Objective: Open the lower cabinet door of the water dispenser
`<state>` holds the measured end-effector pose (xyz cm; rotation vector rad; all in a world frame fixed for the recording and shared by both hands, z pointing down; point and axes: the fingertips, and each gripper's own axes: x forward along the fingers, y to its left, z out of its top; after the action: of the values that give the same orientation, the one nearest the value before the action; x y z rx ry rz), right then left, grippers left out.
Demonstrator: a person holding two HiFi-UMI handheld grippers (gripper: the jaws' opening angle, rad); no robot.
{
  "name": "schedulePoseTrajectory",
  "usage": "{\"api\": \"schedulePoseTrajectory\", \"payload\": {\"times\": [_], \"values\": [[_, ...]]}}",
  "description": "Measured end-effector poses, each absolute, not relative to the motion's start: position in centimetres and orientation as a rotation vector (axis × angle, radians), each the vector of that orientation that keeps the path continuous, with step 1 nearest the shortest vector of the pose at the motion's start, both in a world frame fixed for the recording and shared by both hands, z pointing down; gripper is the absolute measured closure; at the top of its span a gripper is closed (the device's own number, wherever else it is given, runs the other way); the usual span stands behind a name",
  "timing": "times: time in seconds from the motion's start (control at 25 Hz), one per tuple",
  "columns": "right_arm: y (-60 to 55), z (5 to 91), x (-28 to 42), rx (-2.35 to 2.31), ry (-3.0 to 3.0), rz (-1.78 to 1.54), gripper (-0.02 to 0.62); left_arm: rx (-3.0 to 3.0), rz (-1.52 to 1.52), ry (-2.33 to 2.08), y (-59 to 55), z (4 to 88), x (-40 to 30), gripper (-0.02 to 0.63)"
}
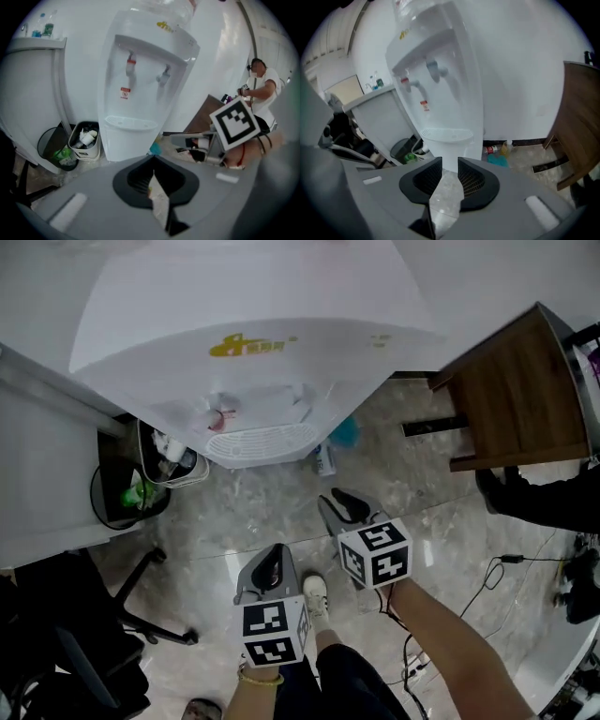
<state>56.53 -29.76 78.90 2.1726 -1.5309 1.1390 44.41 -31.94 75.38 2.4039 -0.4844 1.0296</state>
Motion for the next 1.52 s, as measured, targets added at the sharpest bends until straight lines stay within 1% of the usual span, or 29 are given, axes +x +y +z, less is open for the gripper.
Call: {"api": "schedulePoseTrajectory", "payload": {"times": [0.08,0.16,0.24,0.32,0.4,0.6,0.64,1.0,1.28,1.36,1.44,1.52], "values": [[-30.7,83.0,59.6,2.146,-1.507,1.095,0.479,2.387,1.043,-0.472,-31.9,78.7,45.7,0.598],[-32.1,86.5,61.9,2.163,-1.51,1.079,0.404,2.369,1.053,-0.464,-32.0,81.6,45.9,0.598],[-33.7,89.2,63.8,2.176,-1.524,1.036,0.393,2.358,1.06,-0.471,-32.5,83.9,45.9,0.598],[-34.8,91.0,65.2,2.156,-1.531,0.964,0.351,2.345,1.068,-0.473,-32.7,85.6,45.9,0.598],[-35.4,92.4,66.1,2.135,-1.529,0.927,0.328,2.328,1.072,-0.469,-32.6,86.6,45.7,0.598],[-37.1,93.5,67.3,2.06,-1.579,0.88,0.333,2.287,1.082,-0.47,-32.8,87.9,45.2,0.598],[-37.4,93.6,67.3,2.042,-1.592,0.873,0.349,2.29,1.091,-0.464,-32.9,88.1,45.1,0.598],[-36.1,93.5,65.0,2.141,-1.499,0.916,0.365,2.309,1.072,-0.501,-34.0,88.7,45.0,0.598],[-31.9,92.9,58.9,2.271,-1.422,1.064,0.403,2.281,1.076,-0.553,-34.2,89.3,42.6,0.598],[-31.0,92.8,56.4,2.266,-1.418,1.103,0.41,2.269,1.084,-0.574,-34.4,89.7,41.2,0.598],[-30.1,92.8,53.5,2.26,-1.428,1.152,0.432,2.251,1.094,-0.598,-34.4,90.3,39.5,0.6],[-29.5,92.7,50.1,2.242,-1.454,1.201,0.436,2.231,1.104,-0.624,-34.3,90.8,37.6,0.6]]}}
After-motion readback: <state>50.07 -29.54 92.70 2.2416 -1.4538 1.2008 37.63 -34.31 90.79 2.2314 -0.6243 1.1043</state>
